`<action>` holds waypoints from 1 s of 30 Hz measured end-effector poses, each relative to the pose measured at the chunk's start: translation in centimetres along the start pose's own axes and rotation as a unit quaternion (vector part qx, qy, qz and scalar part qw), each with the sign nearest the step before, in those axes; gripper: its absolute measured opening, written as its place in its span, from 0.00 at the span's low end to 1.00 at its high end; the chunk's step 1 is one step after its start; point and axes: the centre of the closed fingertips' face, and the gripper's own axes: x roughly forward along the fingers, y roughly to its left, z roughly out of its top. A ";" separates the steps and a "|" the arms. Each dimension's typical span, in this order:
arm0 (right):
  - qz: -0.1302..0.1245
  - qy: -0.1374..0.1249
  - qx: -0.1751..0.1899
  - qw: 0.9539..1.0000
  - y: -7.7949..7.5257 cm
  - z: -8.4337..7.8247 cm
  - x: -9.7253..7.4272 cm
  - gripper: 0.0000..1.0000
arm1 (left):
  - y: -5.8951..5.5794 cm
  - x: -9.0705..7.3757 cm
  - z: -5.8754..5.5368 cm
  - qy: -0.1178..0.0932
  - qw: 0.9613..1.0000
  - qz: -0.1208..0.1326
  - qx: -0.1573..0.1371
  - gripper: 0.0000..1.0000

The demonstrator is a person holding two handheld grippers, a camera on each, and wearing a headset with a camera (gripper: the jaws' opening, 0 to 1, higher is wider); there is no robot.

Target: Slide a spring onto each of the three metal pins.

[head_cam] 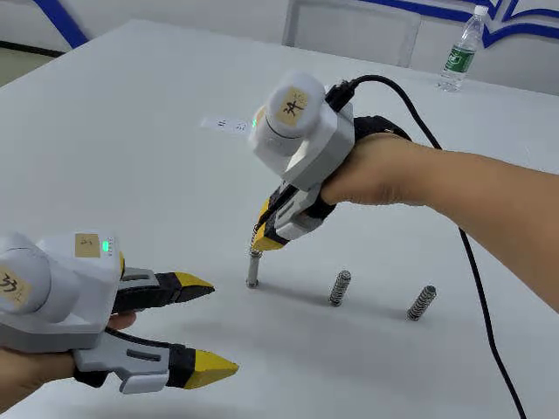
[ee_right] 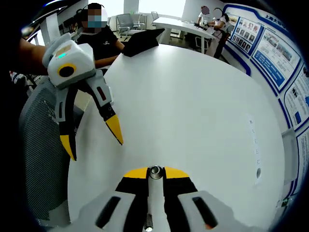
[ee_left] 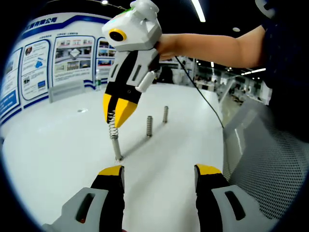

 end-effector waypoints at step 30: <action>0.018 0.034 0.022 0.999 0.8 -2.1 4.2 0.12 | 0.1 -0.2 -0.4 0.005 1.000 0.007 -0.005 0.59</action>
